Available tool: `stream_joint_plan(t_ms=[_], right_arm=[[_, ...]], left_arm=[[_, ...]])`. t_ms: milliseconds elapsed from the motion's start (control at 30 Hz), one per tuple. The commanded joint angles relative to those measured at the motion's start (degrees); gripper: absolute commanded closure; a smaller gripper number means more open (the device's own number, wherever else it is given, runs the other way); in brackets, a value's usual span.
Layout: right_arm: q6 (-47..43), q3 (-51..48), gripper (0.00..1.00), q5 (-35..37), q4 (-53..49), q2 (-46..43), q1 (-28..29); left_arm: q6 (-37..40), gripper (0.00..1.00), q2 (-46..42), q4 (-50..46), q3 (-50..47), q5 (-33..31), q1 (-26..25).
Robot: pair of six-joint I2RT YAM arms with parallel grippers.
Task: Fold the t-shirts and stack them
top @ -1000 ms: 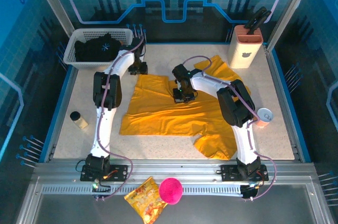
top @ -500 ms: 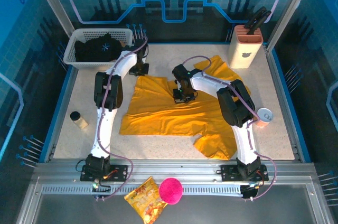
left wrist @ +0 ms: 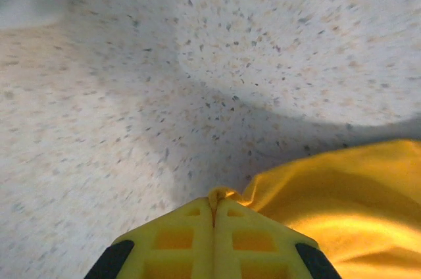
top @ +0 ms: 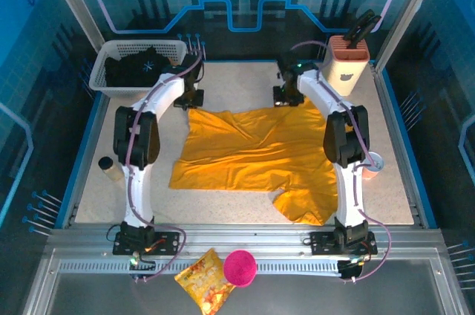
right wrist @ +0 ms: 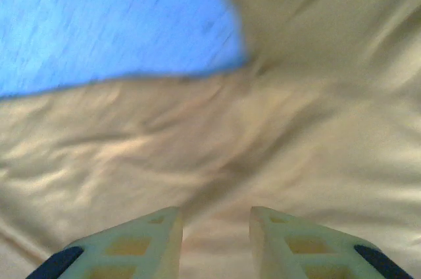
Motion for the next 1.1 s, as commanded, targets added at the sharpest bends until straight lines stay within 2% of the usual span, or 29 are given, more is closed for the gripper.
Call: stream_joint_plan(t_ms=[0,167,233,333,433,667,767,900,1067], right_arm=[[-5.07,8.35,0.67,3.93,-7.41,9.44,-2.37],[-5.82,28.04,0.71,2.49,-15.49,22.94,-6.14],[-5.91,29.73,0.72,1.75,-15.98,25.05,-6.62],[-5.91,25.94,0.73,1.20,-14.27,24.46,-6.62],[-5.57,18.12,0.75,0.50,-11.14,21.37,-6.15],[-2.13,-4.82,0.76,-1.98,-1.84,9.23,-2.86],[-1.01,-9.98,0.76,-2.05,0.32,5.64,-1.75],[-1.91,-6.87,0.76,0.18,-1.32,2.38,-2.56],[-5.66,5.01,0.73,1.78,-5.51,4.77,-4.27]], left_arm=[[-2.24,1.00,-5.70,2.36,-3.41,-1.06,-0.03],[-3.33,1.00,-7.33,3.99,-6.61,-1.22,-0.07],[-3.73,1.00,-7.19,3.99,-7.06,-1.77,-0.11],[-4.77,1.00,-7.54,4.23,-7.84,-3.42,-0.10],[-5.68,1.00,-8.20,4.26,-8.57,-4.28,-0.03],[-8.32,1.00,-10.77,4.04,-10.73,-3.98,-0.07],[-8.88,1.00,-12.74,4.82,-12.77,-4.37,-0.03],[-8.41,1.00,-14.25,4.79,-13.60,-4.71,-0.03],[-8.44,1.00,-15.27,5.01,-14.17,-4.79,-0.07]])
